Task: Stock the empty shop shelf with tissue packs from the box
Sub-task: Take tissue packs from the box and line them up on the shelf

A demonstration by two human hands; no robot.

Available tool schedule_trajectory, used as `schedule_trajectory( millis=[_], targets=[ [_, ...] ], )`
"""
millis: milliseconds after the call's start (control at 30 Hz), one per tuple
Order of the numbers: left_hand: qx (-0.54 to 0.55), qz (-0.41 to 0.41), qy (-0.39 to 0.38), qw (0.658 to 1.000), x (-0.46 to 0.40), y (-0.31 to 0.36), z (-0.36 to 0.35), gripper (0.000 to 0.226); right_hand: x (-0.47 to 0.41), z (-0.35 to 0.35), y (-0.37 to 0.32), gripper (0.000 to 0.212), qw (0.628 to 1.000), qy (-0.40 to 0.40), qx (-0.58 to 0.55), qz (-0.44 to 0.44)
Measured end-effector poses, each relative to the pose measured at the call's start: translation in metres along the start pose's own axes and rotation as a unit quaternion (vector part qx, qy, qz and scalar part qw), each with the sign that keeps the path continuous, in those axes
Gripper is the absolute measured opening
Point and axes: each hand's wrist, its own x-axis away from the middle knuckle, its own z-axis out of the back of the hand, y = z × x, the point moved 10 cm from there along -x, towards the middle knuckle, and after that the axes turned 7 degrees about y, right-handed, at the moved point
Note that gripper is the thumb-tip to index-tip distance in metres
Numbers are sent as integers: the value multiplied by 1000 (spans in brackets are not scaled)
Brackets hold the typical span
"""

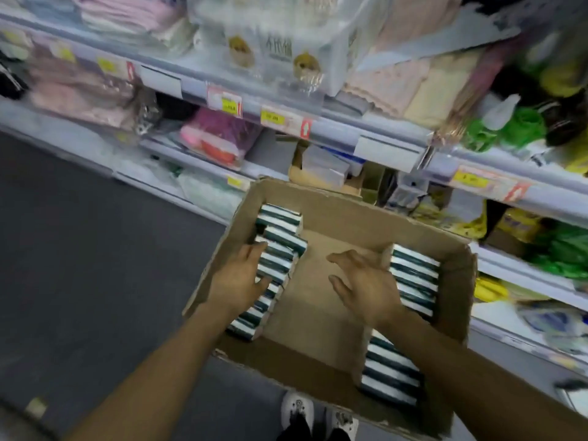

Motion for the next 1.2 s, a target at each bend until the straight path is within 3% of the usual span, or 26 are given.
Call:
schedule_trajectory(
  millis=[167,367,500,600,800,900,1000,1067,1133,1200],
  targets=[
    [21,28,-4,999,-49,-29,-45,47,-54,-63,17,39,999,-24,-27,-16],
    [-13,100,-39,994,-93,-51,-78,58,-107,-137,27,53,992,-75,-72,-65],
    [145,180,-53,972,-99,-73,-101,72,-122,-164,27,44,979,-110,-144,-92],
    [198,207,-22,958,-97,-75,-97,60,-120,-162,28,32,974,-94,-182,-95],
    [162,159,21,974,-92,-56,-74,21,-100,-138,37,5,959,-77,-245,-117],
    [112,100,-3,989,-88,-32,-72,6,-83,-120,46,9,951,-74,-266,-135],
    [20,41,-32,998,-82,-4,-77,16,-63,-104,59,21,951,-52,-267,-151],
    [-18,7,-23,1000,-79,12,-73,17,-52,-93,73,14,951,-31,-257,-169],
    [24,-22,-2,999,-78,27,-66,19,-41,-79,85,8,944,-12,-273,-186],
    [135,-9,18,991,-76,35,-50,26,-28,-60,95,6,926,13,-314,-211]
  ],
)
